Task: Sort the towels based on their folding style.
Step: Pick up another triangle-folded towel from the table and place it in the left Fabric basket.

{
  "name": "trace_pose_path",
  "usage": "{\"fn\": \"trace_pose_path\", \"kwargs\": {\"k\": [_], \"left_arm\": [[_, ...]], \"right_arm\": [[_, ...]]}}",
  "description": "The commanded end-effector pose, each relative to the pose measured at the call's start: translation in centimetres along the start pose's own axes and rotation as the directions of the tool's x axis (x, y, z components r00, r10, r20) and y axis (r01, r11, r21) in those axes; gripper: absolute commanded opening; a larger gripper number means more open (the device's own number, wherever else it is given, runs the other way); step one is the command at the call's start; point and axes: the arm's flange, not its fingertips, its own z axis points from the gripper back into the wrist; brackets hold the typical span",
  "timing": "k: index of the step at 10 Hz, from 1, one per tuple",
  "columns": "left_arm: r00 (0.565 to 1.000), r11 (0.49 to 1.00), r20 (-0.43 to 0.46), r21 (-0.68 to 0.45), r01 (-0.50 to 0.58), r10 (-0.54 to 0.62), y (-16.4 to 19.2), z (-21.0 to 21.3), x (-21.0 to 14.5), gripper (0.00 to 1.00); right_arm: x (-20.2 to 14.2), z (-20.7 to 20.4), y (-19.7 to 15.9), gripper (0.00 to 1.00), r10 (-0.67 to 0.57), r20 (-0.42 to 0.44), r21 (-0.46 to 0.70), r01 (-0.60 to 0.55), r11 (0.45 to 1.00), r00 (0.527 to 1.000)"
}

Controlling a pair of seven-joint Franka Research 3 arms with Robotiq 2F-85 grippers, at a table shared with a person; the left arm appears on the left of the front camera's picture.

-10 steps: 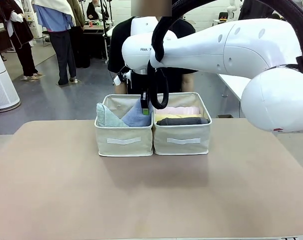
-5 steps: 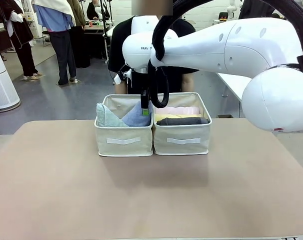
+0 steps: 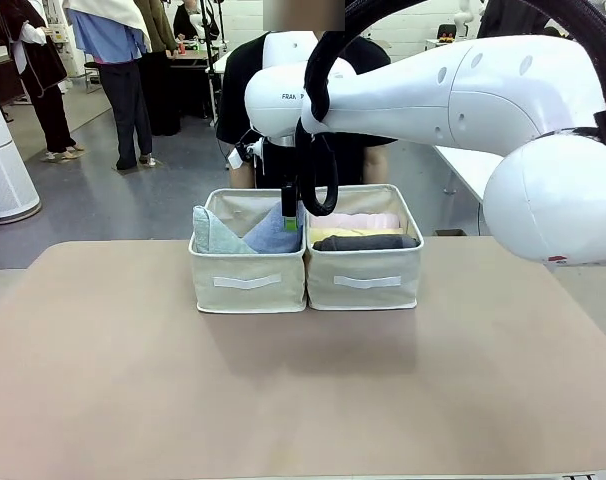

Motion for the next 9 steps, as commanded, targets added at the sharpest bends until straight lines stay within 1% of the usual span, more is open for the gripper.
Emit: {"fn": "trace_pose_path", "kwargs": {"k": [1, 2, 3, 4, 5, 6, 7, 8, 9], "left_arm": [[1.000, 1.000, 0.009, -0.002, 0.021, -0.021, -0.2, 0.0, -0.1, 1.00], [1.000, 1.000, 0.009, -0.002, 0.021, -0.021, -0.2, 0.0, -0.1, 1.00], [1.000, 1.000, 0.009, -0.002, 0.021, -0.021, -0.2, 0.0, -0.1, 1.00], [1.000, 1.000, 0.009, -0.002, 0.021, -0.021, -0.2, 0.0, -0.1, 1.00], [1.000, 1.000, 0.009, -0.002, 0.021, -0.021, -0.2, 0.0, -0.1, 1.00], [1.000, 1.000, 0.009, -0.002, 0.021, -0.021, -0.2, 0.0, -0.1, 1.00], [1.000, 1.000, 0.009, -0.002, 0.021, -0.021, -0.2, 0.0, -0.1, 1.00], [1.000, 1.000, 0.009, -0.002, 0.021, -0.021, -0.2, 0.0, -0.1, 1.00], [1.000, 1.000, 0.009, -0.002, 0.021, -0.021, -0.2, 0.0, -0.1, 1.00]], "right_arm": [[-0.2, 0.7, -0.2, 1.00, 0.017, 0.018, 0.024, -0.017, 1.000, 1.000], [0.0, 1.3, 0.0, 1.00, 0.010, 0.024, 0.014, -0.010, 1.000, 1.000], [0.2, 3.1, 0.8, 1.00, 0.016, 0.059, -0.009, -0.015, 1.000, 0.998], [0.4, 5.2, 2.2, 1.00, 0.027, 0.089, -0.044, -0.023, 0.999, 0.996], [0.1, 6.6, 3.7, 1.00, 0.027, 0.089, -0.076, -0.020, 0.997, 0.996], [-1.1, 8.3, 5.8, 1.00, 0.007, 0.089, -0.116, 0.004, 0.993, 0.996], [-2.3, 9.1, 7.4, 1.00, -0.010, 0.094, -0.127, 0.022, 0.992, 0.995], [-3.8, 9.5, 9.0, 1.00, -0.016, 0.097, -0.138, 0.029, 0.990, 0.995], [-5.1, 9.6, 10.3, 1.00, -0.050, 0.083, -0.128, 0.060, 0.990, 0.995]]}}
